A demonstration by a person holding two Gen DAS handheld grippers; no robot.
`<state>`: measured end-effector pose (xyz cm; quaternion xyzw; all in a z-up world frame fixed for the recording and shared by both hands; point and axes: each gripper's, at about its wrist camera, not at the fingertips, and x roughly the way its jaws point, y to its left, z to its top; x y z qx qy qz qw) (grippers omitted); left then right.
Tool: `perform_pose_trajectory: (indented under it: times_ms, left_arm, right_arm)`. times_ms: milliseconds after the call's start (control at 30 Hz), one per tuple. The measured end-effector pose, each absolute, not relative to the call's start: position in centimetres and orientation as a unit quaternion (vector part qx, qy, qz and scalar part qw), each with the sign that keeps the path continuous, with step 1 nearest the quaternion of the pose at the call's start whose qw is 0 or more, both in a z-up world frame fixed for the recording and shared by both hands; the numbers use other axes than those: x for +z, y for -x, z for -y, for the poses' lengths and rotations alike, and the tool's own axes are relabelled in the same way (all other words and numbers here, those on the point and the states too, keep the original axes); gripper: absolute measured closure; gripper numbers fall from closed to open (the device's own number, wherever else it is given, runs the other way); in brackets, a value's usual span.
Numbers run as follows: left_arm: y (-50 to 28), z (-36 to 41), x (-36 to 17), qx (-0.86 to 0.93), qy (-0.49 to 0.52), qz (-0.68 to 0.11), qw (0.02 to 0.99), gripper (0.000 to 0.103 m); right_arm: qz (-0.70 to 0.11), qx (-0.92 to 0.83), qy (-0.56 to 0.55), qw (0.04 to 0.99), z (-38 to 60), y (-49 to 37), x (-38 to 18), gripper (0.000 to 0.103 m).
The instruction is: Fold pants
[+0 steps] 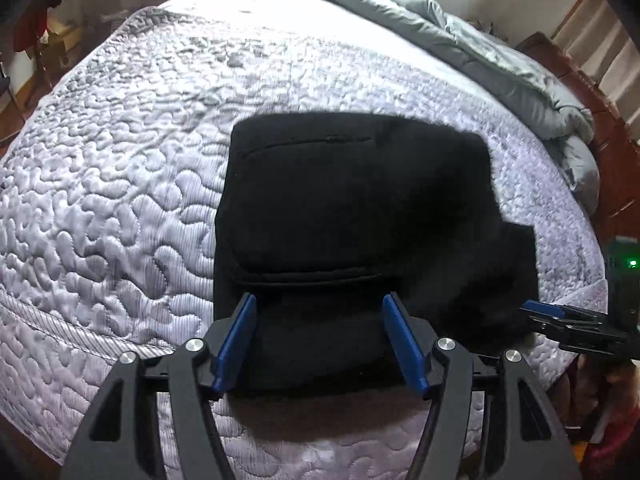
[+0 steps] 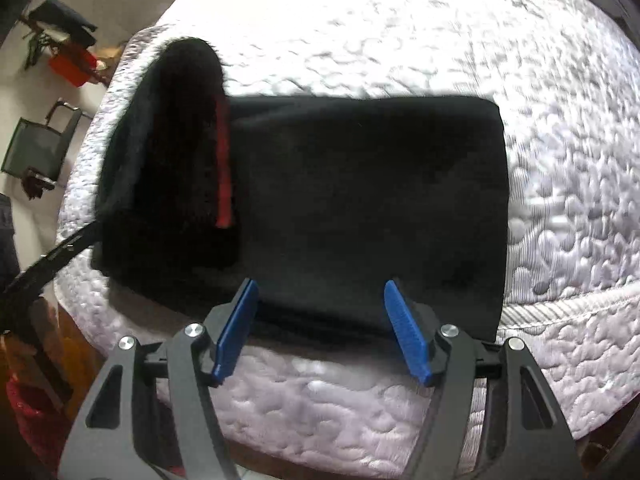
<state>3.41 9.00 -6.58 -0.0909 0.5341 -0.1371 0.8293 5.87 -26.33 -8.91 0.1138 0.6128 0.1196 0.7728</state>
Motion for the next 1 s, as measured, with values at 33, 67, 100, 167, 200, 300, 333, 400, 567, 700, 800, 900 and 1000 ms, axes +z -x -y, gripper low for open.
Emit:
perform_pose_trajectory:
  times_ms: [33, 67, 100, 167, 200, 300, 333, 400, 567, 700, 800, 900, 1000]
  left_arm:
    - [-3.4, -9.3, -6.2, -0.140, 0.103, -0.530, 0.830, 0.038]
    - [-3.3, -9.5, -6.0, -0.140, 0.112, -0.526, 0.831, 0.038]
    - [-3.3, -10.0, -5.5, -0.136, 0.122, -0.521, 0.834, 0.038]
    - [-3.4, -10.6, -5.1, -0.128, 0.128, -0.513, 0.839, 0.037]
    - [-3.6, -10.8, -5.0, -0.123, 0.126, -0.513, 0.840, 0.037]
    - [-3.7, -11.5, -5.5, -0.103, 0.116, -0.519, 0.841, 0.037]
    - [-3.8, -11.7, -5.8, -0.095, 0.115, -0.524, 0.839, 0.037]
    - [-3.9, -12.0, -6.5, -0.088, 0.115, -0.534, 0.833, 0.037]
    - [-4.3, -11.7, -7.5, -0.081, 0.094, -0.558, 0.820, 0.036]
    - [-4.6, -11.3, -7.3, -0.077, 0.076, -0.561, 0.821, 0.033]
    - [-4.5, -11.8, -6.7, -0.073, 0.091, -0.550, 0.827, 0.033]
    - [-4.5, -12.5, -6.0, -0.065, 0.109, -0.537, 0.834, 0.032]
    - [-4.6, -11.9, -6.0, -0.069, 0.097, -0.539, 0.834, 0.029]
  right_arm:
    - [-0.605, 0.137, -0.116, 0.776, 25.8, -5.9, -7.9, 0.037]
    - [-0.599, 0.149, -0.114, 0.778, 25.2, -5.9, -7.1, 0.037]
    - [-0.591, 0.169, -0.104, 0.782, 24.2, -6.1, -5.8, 0.037]
    - [-0.582, 0.195, -0.083, 0.785, 22.6, -6.6, -4.4, 0.037]
    - [-0.580, 0.209, -0.076, 0.783, 21.6, -7.0, -3.9, 0.036]
    - [-0.590, 0.220, -0.055, 0.774, 19.4, -8.9, -3.9, 0.036]
    - [-0.593, 0.219, -0.052, 0.773, 19.1, -9.4, -4.0, 0.036]
    - [-0.607, 0.212, -0.052, 0.764, 18.3, -10.8, -5.0, 0.036]
    - [-0.629, 0.217, -0.067, 0.744, 17.6, -12.0, -6.8, 0.064]
    - [-0.629, 0.215, -0.074, 0.743, 17.6, -11.4, -6.8, 0.101]
    - [-0.610, 0.232, -0.090, 0.753, 18.4, -10.5, -5.2, 0.101]
    - [-0.585, 0.257, -0.129, 0.758, 20.2, -9.2, -2.9, 0.101]
    - [-0.593, 0.238, -0.103, 0.763, 21.1, -7.8, -2.9, 0.101]
